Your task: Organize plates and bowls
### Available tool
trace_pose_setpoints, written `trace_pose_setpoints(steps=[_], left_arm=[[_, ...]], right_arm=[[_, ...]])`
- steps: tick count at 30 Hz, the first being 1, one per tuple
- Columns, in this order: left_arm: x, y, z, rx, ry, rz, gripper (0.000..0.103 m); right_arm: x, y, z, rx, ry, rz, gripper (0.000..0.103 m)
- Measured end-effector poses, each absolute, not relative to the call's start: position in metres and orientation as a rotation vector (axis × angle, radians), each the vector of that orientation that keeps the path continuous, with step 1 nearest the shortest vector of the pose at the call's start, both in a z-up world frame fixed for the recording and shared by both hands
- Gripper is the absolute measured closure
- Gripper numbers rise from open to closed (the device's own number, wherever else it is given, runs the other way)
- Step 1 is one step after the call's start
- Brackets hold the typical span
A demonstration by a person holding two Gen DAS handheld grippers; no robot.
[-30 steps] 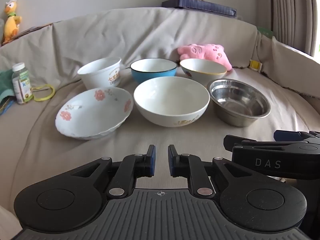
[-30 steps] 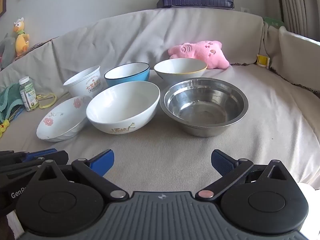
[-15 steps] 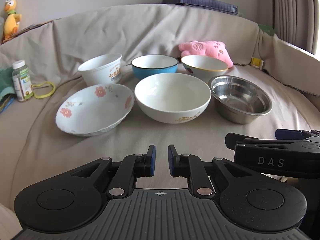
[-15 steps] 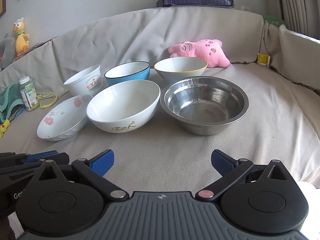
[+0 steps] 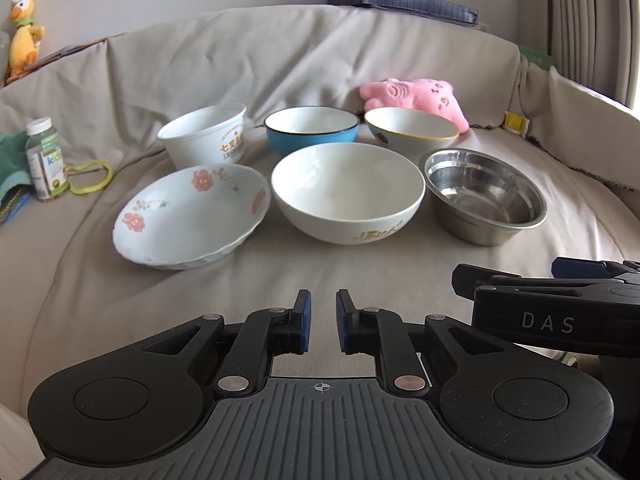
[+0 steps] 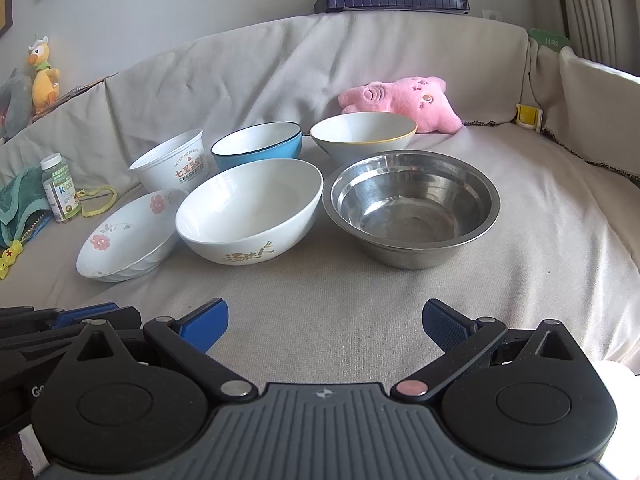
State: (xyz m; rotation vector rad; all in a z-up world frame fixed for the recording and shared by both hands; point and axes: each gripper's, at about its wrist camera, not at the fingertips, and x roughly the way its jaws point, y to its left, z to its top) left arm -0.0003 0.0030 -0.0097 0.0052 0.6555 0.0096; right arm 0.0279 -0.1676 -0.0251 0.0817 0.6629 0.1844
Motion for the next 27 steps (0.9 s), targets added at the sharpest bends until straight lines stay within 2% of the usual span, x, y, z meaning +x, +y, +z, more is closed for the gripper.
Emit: trace_pose_setpoints(steps=[27], left_arm=[[-0.0001,0.0039,-0.0094,0.005,0.658,0.010,0.087]], right_arm=[[0.0277,-0.1685,-0.0239,0.090,0.664,0.185,0.000]])
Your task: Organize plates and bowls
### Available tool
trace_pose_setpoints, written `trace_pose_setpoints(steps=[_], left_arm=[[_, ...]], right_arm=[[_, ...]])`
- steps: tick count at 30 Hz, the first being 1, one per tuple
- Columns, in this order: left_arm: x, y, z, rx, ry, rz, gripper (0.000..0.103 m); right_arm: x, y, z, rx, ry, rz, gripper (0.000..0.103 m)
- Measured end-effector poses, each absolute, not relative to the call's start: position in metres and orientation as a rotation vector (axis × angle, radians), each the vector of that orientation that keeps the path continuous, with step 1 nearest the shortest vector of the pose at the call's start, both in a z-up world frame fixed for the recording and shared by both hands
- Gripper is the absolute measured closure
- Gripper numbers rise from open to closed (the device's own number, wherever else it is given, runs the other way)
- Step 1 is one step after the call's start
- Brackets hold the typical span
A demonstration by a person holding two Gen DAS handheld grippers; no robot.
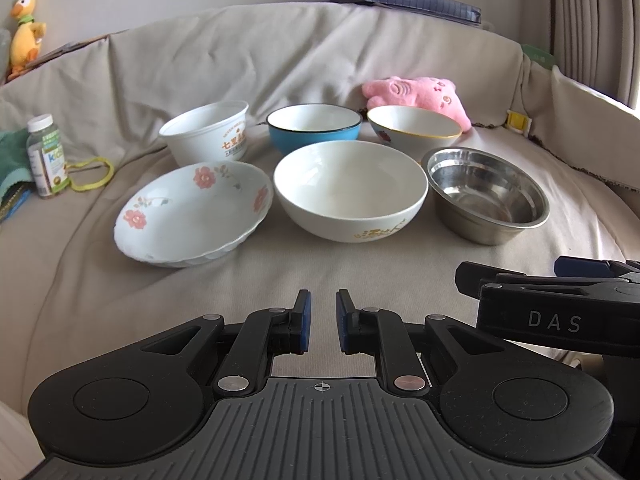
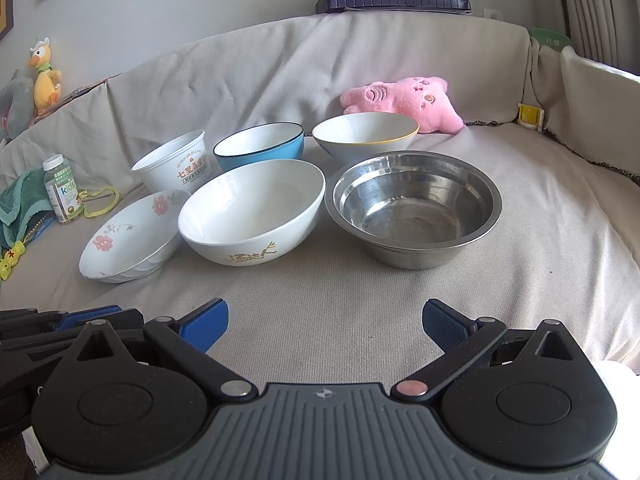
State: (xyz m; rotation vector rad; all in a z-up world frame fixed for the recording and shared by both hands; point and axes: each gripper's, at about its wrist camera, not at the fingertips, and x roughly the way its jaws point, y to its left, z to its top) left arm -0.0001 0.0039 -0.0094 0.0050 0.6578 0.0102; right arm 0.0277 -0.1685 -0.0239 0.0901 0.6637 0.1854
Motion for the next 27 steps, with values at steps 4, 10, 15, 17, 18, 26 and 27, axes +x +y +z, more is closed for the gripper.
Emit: trace_pose_setpoints(steps=[4,10,15,17,18,26,27], left_arm=[[0.000,0.007,-0.012,0.000,0.657,0.015,0.087],[0.000,0.007,-0.012,-0.001,0.660,0.014,0.087],[0.000,0.007,-0.012,-0.008,0.664,0.015,0.087],[0.002,0.007,-0.011,-0.014,0.667,0.016,0.087],[0.002,0.007,-0.011,-0.017,0.668,0.017,0.087],[0.017,0.027,-0.005,-0.079,0.660,-0.062,0.087],[0.023,0.033,-0.005,-0.093,0.661,-0.089,0.086]], right_arm=[[0.028,-0.168,-0.024,0.093,0.667,0.186,0.000],[0.029,-0.169,-0.024,0.092,0.669,0.184,0.000],[0.030,-0.169,-0.023,0.089,0.673,0.183,0.000],[0.032,-0.169,-0.023,0.089,0.677,0.182,0.000],[0.032,-0.169,-0.023,0.091,0.678,0.183,0.000],[0.047,-0.168,-0.025,0.116,0.732,0.186,0.000],[0.050,-0.168,-0.024,0.126,0.739,0.186,0.000]])
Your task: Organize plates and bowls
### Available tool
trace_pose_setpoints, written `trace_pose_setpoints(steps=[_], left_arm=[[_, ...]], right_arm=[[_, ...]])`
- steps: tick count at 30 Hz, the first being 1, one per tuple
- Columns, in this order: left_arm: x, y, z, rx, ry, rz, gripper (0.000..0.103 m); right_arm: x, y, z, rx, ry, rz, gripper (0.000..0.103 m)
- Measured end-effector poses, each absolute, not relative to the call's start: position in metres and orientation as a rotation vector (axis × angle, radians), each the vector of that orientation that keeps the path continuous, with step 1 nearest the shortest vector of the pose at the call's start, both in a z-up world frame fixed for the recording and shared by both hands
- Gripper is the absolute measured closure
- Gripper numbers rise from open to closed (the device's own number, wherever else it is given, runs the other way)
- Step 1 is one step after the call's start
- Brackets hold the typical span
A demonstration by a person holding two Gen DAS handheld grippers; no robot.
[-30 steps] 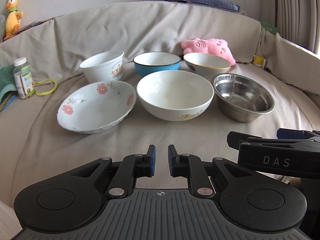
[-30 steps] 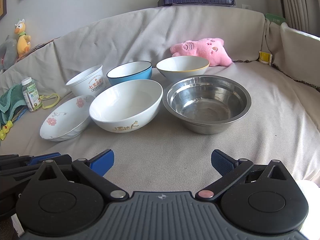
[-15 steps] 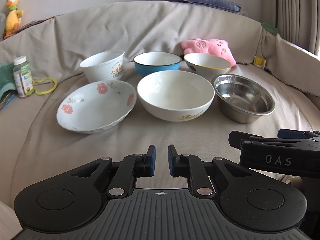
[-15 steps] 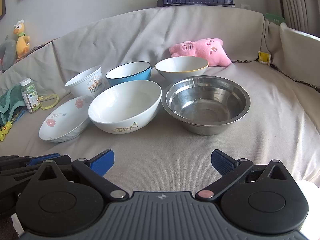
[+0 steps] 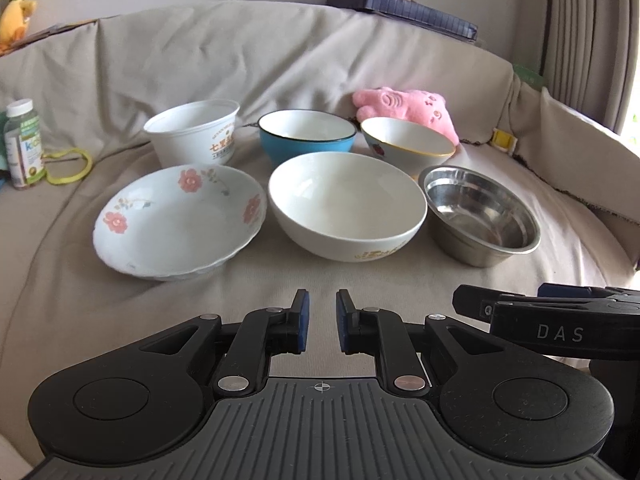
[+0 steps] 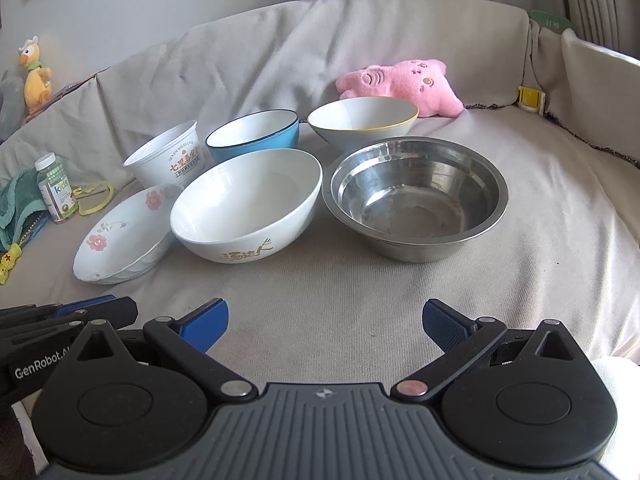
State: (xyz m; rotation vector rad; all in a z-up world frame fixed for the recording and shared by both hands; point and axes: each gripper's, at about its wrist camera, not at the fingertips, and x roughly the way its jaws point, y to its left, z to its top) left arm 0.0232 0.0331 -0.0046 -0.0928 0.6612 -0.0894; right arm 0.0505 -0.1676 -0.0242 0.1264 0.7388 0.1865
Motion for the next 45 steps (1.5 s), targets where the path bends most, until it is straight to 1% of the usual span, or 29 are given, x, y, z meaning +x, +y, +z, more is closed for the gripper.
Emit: trace_pose_setpoints(steps=[8,12,15,18,19,21,23,26,28,30,32,35,38,42,44,45], left_arm=[[0.094,0.089,-0.003,-0.307,0.792,-0.275,0.086],[0.127,0.124,0.007,-0.373,0.790,-0.340,0.086],[0.145,0.166,0.013,-0.428,0.781,-0.321,0.086],[0.154,0.203,0.016,-0.442,0.730,-0.202,0.085],[0.158,0.213,0.018,-0.409,0.730,-0.160,0.085],[0.161,0.222,0.022,-0.253,0.695,-0.180,0.085],[0.166,0.232,0.020,-0.168,0.728,-0.157,0.085],[0.172,0.259,0.008,-0.242,0.778,-0.100,0.085],[0.175,0.278,0.000,-0.300,0.798,-0.056,0.085],[0.177,0.296,-0.008,-0.358,0.808,-0.037,0.085],[0.180,0.308,-0.016,-0.430,0.824,-0.046,0.085],[0.187,0.316,-0.029,-0.506,0.847,-0.066,0.085],[0.194,0.312,-0.038,-0.517,0.862,-0.085,0.082],[0.206,0.301,-0.047,-0.522,0.899,-0.117,0.082],[0.210,0.296,-0.051,-0.505,0.924,-0.129,0.078],[0.210,0.294,-0.052,-0.496,0.930,-0.131,0.077]], right_arm=[[0.085,-0.153,-0.014,0.146,0.794,0.180,0.000],[0.094,-0.137,-0.005,0.127,0.772,0.188,0.000],[0.097,-0.118,-0.006,0.131,0.788,0.240,0.000],[0.102,-0.091,-0.013,0.129,0.833,0.286,0.000],[0.103,-0.082,-0.015,0.116,0.841,0.285,0.000],[0.103,-0.065,-0.018,0.093,0.836,0.289,0.000],[0.105,-0.050,-0.020,0.092,0.848,0.323,0.000],[0.111,-0.027,-0.027,0.097,0.876,0.382,0.000],[0.115,-0.013,-0.031,0.090,0.888,0.383,0.003],[0.121,-0.003,-0.037,0.092,0.908,0.372,0.025],[0.126,0.001,-0.041,0.101,0.923,0.369,0.036],[0.129,0.006,-0.040,0.115,0.909,0.367,0.037],[0.135,0.009,-0.036,0.126,0.890,0.337,0.037],[0.146,0.018,-0.040,0.122,0.914,0.310,0.037],[0.151,0.023,-0.046,0.128,0.940,0.313,0.037],[0.153,0.026,-0.048,0.132,0.948,0.317,0.037]])
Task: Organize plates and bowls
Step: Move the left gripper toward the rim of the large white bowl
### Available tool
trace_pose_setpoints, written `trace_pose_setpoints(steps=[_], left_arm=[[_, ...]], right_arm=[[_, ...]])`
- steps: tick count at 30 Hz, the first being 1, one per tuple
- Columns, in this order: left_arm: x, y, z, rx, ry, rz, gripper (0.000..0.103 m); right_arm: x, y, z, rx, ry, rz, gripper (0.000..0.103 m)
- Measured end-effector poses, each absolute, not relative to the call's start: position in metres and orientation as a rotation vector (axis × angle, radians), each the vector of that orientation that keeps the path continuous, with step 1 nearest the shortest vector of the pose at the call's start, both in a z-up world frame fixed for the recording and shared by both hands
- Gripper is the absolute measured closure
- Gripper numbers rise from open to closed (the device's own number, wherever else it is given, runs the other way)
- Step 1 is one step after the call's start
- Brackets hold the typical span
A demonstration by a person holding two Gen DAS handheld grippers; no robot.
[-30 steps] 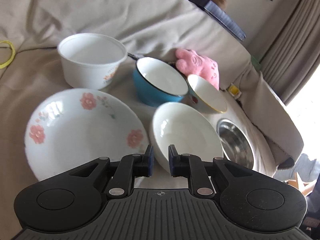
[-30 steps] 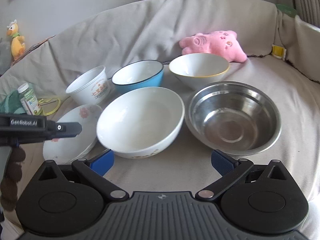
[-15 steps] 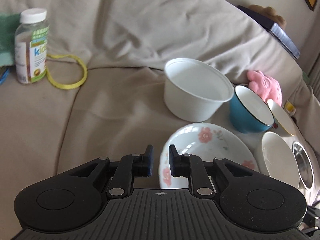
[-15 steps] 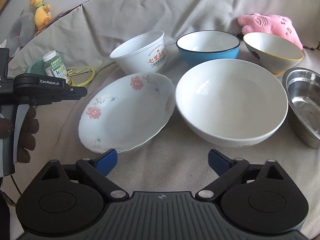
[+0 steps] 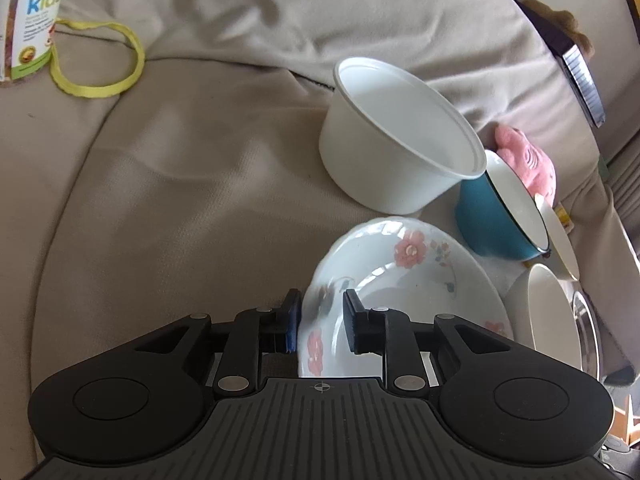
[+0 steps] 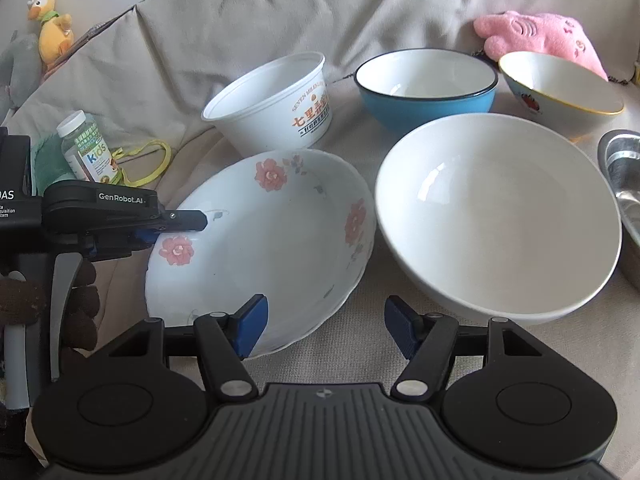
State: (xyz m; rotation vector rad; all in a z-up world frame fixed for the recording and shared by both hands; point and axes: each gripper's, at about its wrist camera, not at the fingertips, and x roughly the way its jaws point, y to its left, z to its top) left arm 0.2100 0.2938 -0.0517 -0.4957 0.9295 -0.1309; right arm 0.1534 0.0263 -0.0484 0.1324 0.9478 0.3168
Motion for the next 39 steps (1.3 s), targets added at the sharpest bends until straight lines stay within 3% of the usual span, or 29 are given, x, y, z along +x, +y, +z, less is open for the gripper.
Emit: trace_pose_setpoints(steps=[11,16,18,26,28,30,32,39], left_arm=[[0.193,0.320,-0.036,-0.504,0.882,-0.056,0.076],[0.184,0.321,-0.013,-0.476,0.781,0.010,0.076],[0.183,0.312,-0.003,-0.448,0.745,0.004,0.076],[0.204,0.204,0.027,-0.365,0.791,-0.381,0.076],[0.222,0.172,0.026,-0.344,0.827,-0.411,0.076],[0.243,0.145,0.021,-0.261,0.860,-0.375,0.076],[0.260,0.125,0.015,-0.176,0.873,-0.329,0.076],[0.286,0.101,-0.013,-0.192,0.911,-0.405,0.076]], right_arm=[[0.147,0.060,-0.048,0.103,0.922,0.447,0.034],[0.139,0.047,-0.045,0.105,0.907,0.463,0.031],[0.134,0.032,-0.043,0.123,0.910,0.460,0.026],[0.104,-0.067,-0.035,0.225,0.888,0.352,0.026],[0.100,-0.092,-0.028,0.247,0.850,0.305,0.028],[0.103,-0.111,-0.022,0.277,0.822,0.262,0.041],[0.109,-0.128,-0.022,0.327,0.820,0.215,0.047],[0.147,-0.142,-0.041,0.504,0.862,0.145,0.047]])
